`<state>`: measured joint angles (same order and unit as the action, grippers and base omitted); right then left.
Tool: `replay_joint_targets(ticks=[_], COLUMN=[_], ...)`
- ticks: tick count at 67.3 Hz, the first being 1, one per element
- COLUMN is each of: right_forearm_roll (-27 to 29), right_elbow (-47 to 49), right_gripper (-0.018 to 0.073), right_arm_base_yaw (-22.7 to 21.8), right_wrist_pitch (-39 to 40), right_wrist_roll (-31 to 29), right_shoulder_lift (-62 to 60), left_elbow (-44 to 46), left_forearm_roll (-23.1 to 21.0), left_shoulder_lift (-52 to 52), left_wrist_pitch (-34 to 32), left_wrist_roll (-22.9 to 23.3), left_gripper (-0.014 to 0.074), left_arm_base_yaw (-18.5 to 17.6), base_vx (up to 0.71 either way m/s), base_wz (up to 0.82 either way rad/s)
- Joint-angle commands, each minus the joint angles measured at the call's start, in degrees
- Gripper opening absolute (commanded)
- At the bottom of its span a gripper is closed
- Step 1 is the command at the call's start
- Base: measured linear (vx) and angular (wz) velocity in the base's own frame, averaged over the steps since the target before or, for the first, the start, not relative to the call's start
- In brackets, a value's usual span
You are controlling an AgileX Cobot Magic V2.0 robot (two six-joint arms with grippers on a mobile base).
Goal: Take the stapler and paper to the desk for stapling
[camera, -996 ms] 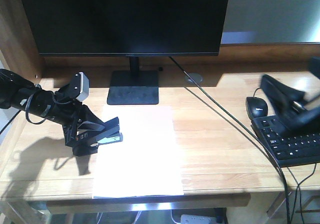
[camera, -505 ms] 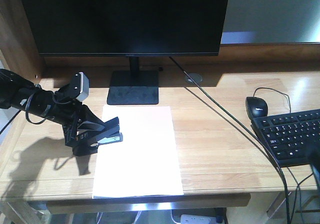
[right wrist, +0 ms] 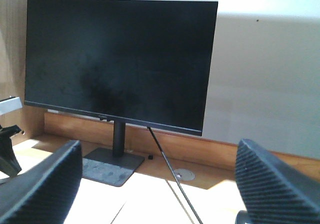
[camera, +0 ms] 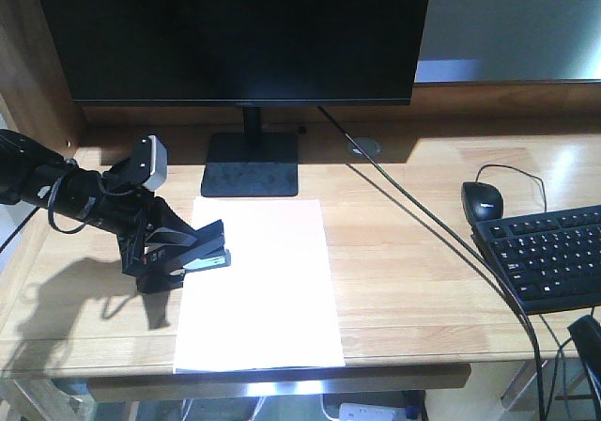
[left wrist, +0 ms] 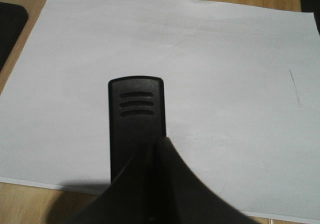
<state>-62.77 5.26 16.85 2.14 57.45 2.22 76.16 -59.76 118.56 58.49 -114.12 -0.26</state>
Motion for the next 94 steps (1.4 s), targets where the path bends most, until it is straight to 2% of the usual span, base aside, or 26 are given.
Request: replay_joint_targets(ticks=[1,65,81,94], right_forearm_roll=[-0.2,-0.2,-0.2,-0.2], right_elbow=[1.6,1.6,1.6,1.6], right_gripper=[0.0584,0.0584,0.0584,0.0584], right_arm_base_yaw=[-0.3,-0.3,-0.3,-0.3], right_wrist_pitch=[2.0,2.0,2.0,2.0], right_wrist_roll=[0.0,0.0,0.0,0.0], right_shoulder_lift=[0.6,0.6,0.6,0.6], left_elbow=[1.3,1.3,1.3,1.3], left_forearm_roll=[-3.0,-3.1,-5.2,-6.0], left_shoulder_lift=[-3.1,-3.1,-3.1,-2.6], left_wrist_pitch=[1.5,1.5,0.5,-1.2], left_wrist_roll=[0.6,0.6,-3.1,-3.1], left_gripper=[-0.0007,-0.0007,-0.0007,-0.0007], left_arm_base_yaw=[-0.3,-0.3,-0.4,-0.4], base_vx=[0.00,0.00,0.00,0.00], base_wz=[0.00,0.00,0.00,0.00])
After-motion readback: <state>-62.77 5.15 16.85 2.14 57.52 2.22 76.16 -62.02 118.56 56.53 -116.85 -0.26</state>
